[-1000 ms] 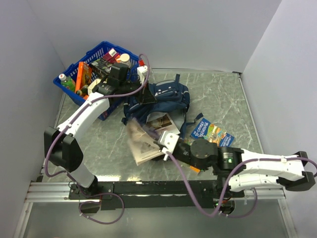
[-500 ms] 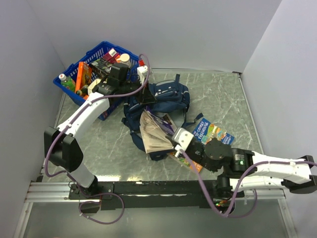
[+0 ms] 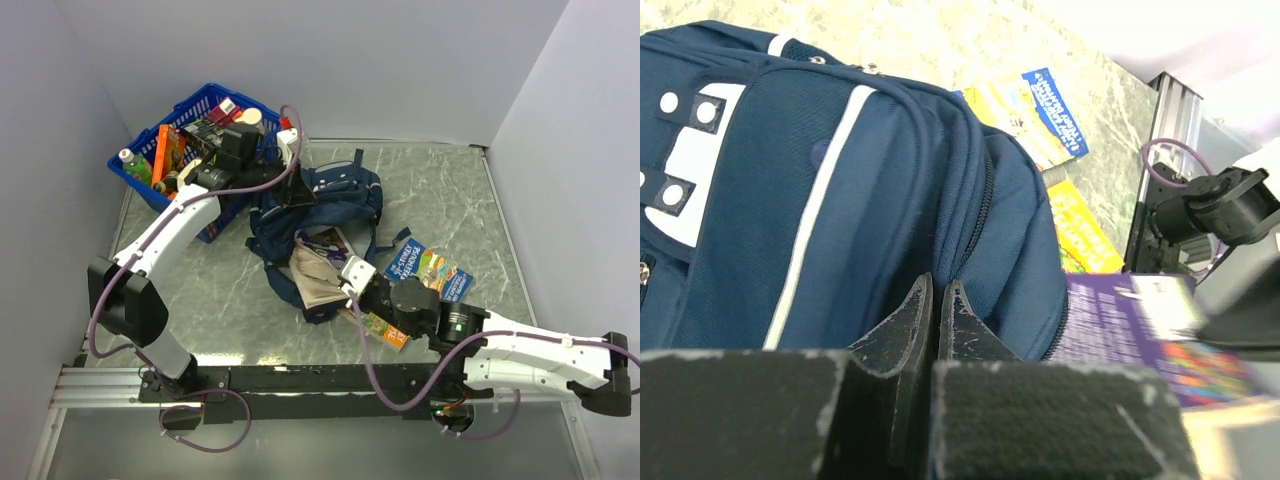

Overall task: Pack the student bag
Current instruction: Place the book in the student bag.

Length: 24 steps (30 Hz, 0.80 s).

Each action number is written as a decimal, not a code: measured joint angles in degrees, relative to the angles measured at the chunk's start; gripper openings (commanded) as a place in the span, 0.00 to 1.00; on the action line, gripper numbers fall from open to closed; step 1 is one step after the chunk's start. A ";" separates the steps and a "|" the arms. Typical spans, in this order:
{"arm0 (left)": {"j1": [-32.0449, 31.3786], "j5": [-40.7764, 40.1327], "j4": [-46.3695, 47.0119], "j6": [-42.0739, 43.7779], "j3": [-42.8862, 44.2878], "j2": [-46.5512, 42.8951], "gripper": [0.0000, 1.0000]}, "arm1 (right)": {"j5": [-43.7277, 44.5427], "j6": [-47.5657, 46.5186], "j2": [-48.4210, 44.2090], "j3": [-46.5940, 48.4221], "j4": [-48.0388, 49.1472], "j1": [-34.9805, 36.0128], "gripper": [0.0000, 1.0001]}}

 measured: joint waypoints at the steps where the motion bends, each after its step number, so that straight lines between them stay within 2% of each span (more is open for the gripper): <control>1: -0.09 -0.09 -0.35 -0.22 0.46 0.00 0.01 | -0.17 0.04 0.15 -0.94 0.17 -0.61 0.00; 5: -0.28 -0.35 -0.74 -1.18 1.53 0.00 0.01 | -1.62 0.02 2.16 -4.79 0.22 -3.45 0.00; 6: -0.33 -0.42 -0.83 -1.38 1.68 0.00 0.01 | -1.88 0.11 3.06 -5.20 -0.17 -4.17 0.09; 7: -0.39 -0.48 -0.85 -1.55 1.73 0.00 0.01 | -2.40 0.31 3.98 -5.35 -0.83 -4.87 0.23; 10: -0.81 -0.83 -1.36 -1.70 1.77 0.00 0.01 | -3.56 1.53 5.97 -5.33 -1.14 -5.90 0.44; 15: -1.36 -1.29 -1.68 -1.75 1.77 0.00 0.01 | -7.10 3.21 8.92 -2.58 -1.79 -6.03 0.58; 16: -1.40 -1.33 -1.68 -1.75 1.77 0.00 0.01 | -7.74 3.58 9.07 -1.97 -1.92 -6.03 0.65; 20: -1.42 -1.33 -1.68 -1.75 1.77 0.00 0.01 | -8.68 5.92 6.01 -1.68 -2.43 -6.03 0.74; 24: -1.42 -1.31 -1.64 -1.75 1.77 0.00 0.01 | -5.11 9.09 2.34 -1.66 -2.45 -6.95 0.69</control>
